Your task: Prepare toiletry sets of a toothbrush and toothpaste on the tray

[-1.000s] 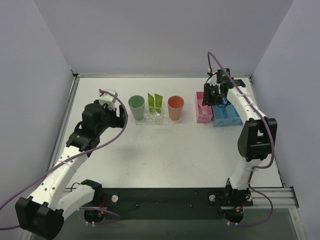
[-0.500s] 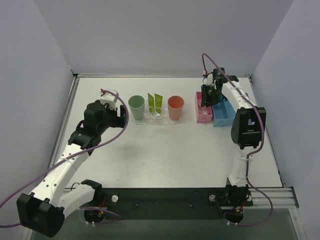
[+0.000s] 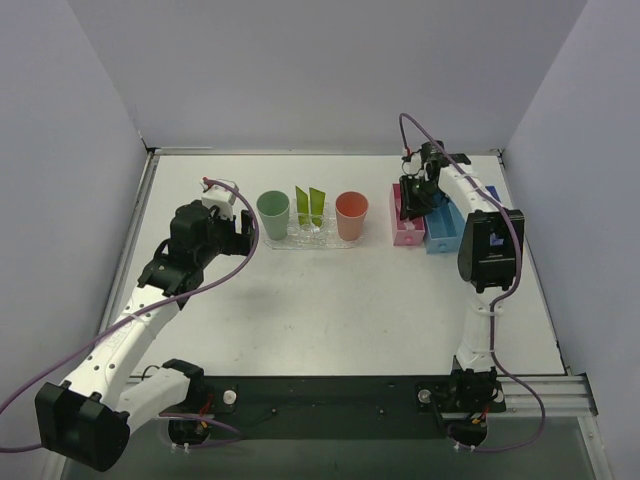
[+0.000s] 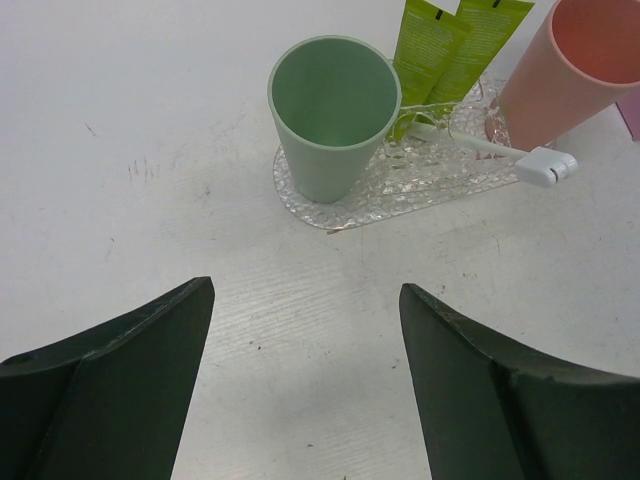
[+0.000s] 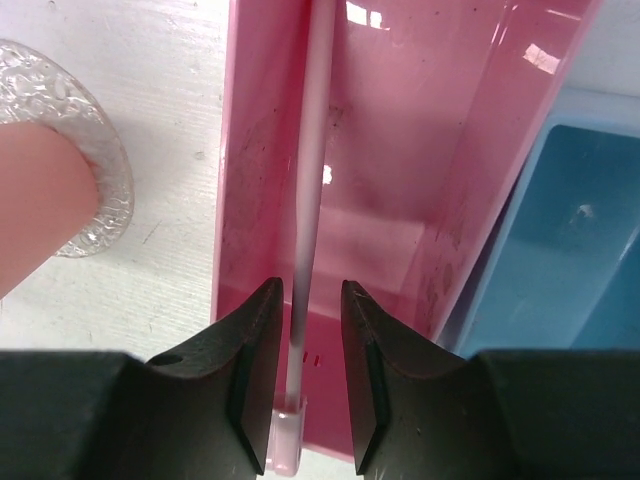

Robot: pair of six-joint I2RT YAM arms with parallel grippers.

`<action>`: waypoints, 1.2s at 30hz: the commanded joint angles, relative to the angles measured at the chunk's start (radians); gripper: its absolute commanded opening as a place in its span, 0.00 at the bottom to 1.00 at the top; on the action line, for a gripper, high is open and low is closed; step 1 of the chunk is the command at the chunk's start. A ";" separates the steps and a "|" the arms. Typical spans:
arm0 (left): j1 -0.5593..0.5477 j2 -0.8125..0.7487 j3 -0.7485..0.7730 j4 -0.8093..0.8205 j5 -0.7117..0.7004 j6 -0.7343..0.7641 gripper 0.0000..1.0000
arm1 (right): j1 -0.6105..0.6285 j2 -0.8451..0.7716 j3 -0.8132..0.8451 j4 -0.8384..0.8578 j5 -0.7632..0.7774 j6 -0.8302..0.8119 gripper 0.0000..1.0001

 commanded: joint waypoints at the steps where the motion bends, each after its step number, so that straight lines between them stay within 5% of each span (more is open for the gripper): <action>1: 0.001 0.000 0.011 0.037 -0.011 0.005 0.86 | 0.015 0.020 0.048 -0.038 -0.001 -0.009 0.26; 7: 0.001 0.000 0.012 0.037 -0.013 0.008 0.86 | 0.021 0.036 0.061 -0.041 -0.010 -0.006 0.21; 16: 0.001 -0.003 0.012 0.037 -0.018 0.009 0.86 | 0.016 0.008 0.060 -0.042 -0.024 0.008 0.00; 36: 0.000 -0.060 0.008 0.055 -0.033 0.009 0.85 | 0.006 -0.214 -0.024 -0.042 -0.033 0.054 0.00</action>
